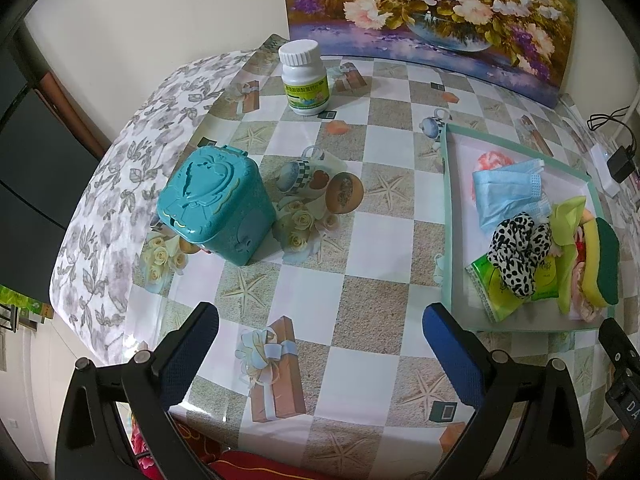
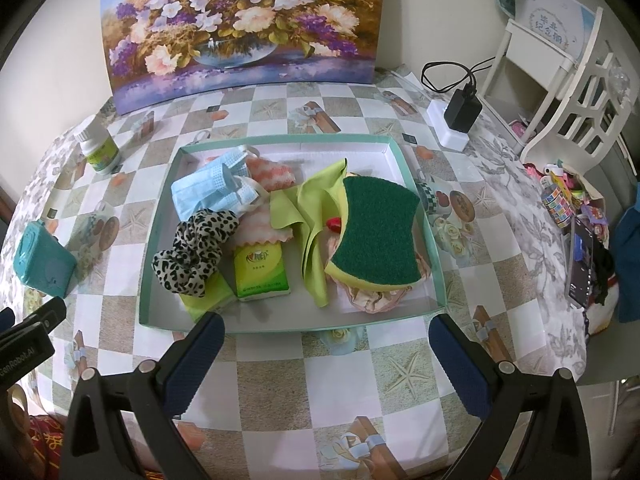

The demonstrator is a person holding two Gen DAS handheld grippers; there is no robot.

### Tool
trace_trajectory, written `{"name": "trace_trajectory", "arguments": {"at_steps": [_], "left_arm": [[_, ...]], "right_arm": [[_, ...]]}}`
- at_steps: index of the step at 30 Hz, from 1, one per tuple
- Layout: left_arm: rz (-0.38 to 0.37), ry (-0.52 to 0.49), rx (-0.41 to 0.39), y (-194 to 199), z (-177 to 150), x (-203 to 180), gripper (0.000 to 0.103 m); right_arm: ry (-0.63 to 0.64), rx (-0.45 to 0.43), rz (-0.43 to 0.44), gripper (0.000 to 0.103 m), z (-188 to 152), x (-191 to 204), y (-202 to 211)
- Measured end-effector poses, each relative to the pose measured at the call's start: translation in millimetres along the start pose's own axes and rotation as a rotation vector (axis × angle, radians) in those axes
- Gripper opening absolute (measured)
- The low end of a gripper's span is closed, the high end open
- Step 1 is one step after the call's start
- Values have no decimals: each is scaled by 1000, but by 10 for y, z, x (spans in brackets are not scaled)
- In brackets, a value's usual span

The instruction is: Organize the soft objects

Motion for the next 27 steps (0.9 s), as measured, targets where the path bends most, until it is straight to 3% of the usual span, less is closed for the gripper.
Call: {"name": "trace_trajectory", "arguments": {"at_steps": [27], "left_arm": [[-2,16,-2,-21,-14,56,102]], "right_arm": [[2,1,-2,103,5,8,0]]}}
Point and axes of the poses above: each gripper's, at about its wrist camera, not at the fingertips, and y roughly against the way its jaws point, x to its left, z to its top, the point moved 8 cm from there along -y, roughly the way its jaws point, and after that the axes turned 13 degrees about z, right-handed, at the moved point
